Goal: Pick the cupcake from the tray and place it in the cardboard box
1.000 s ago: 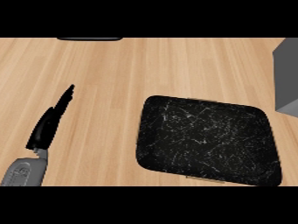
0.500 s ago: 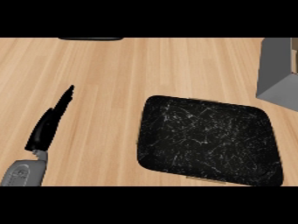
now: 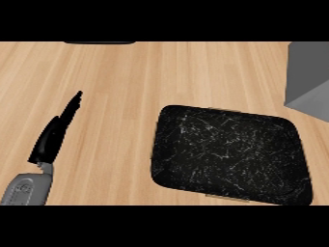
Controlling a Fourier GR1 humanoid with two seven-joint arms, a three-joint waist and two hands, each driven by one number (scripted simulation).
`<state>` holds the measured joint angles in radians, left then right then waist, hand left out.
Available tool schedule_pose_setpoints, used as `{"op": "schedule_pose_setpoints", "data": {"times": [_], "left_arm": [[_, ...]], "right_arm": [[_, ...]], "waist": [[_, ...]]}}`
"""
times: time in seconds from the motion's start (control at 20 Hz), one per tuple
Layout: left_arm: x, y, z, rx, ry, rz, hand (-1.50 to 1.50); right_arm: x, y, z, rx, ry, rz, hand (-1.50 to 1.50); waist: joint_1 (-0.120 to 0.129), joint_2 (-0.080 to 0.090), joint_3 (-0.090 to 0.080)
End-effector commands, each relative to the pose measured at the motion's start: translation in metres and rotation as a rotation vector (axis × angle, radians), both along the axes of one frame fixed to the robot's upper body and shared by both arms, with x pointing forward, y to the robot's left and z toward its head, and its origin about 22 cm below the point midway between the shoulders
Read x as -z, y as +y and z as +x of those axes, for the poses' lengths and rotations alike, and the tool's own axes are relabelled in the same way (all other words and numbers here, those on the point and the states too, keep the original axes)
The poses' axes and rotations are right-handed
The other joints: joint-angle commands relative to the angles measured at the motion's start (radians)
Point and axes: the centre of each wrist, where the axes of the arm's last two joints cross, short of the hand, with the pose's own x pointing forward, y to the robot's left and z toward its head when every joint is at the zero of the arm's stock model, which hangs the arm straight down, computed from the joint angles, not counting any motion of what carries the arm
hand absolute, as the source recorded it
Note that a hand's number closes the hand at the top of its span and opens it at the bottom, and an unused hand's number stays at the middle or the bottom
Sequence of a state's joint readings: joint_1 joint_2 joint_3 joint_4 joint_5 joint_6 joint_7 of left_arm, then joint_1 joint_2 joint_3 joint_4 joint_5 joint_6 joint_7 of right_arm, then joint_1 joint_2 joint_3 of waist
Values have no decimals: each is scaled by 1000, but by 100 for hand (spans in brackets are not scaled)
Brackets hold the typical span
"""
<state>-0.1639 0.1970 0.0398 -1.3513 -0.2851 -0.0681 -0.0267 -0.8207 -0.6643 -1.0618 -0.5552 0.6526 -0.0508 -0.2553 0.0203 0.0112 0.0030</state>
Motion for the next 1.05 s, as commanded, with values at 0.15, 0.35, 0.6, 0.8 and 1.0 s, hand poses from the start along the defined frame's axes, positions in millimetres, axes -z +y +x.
{"op": "schedule_pose_setpoints", "data": {"times": [0.15,0.35,0.6,0.8,1.0], "left_arm": [[-5,8,-5,2,-9,-3,0],[2,-15,-2,-4,13,3,0],[-1,9,-4,5,-7,-11,0],[16,0,-6,4,0,4,0],[10,2,-11,11,17,-17,0]], "right_arm": [[31,-44,-50,89,-138,-4,-150],[22,-65,-72,134,-181,10,-150],[28,-85,-105,156,-185,9,-150],[38,-96,-130,129,-158,-38,-150],[45,-94,-130,139,-151,-28,-150]], "waist": [[7,0,1],[4,0,2],[6,0,2],[-1,2,2],[11,2,3]]}}
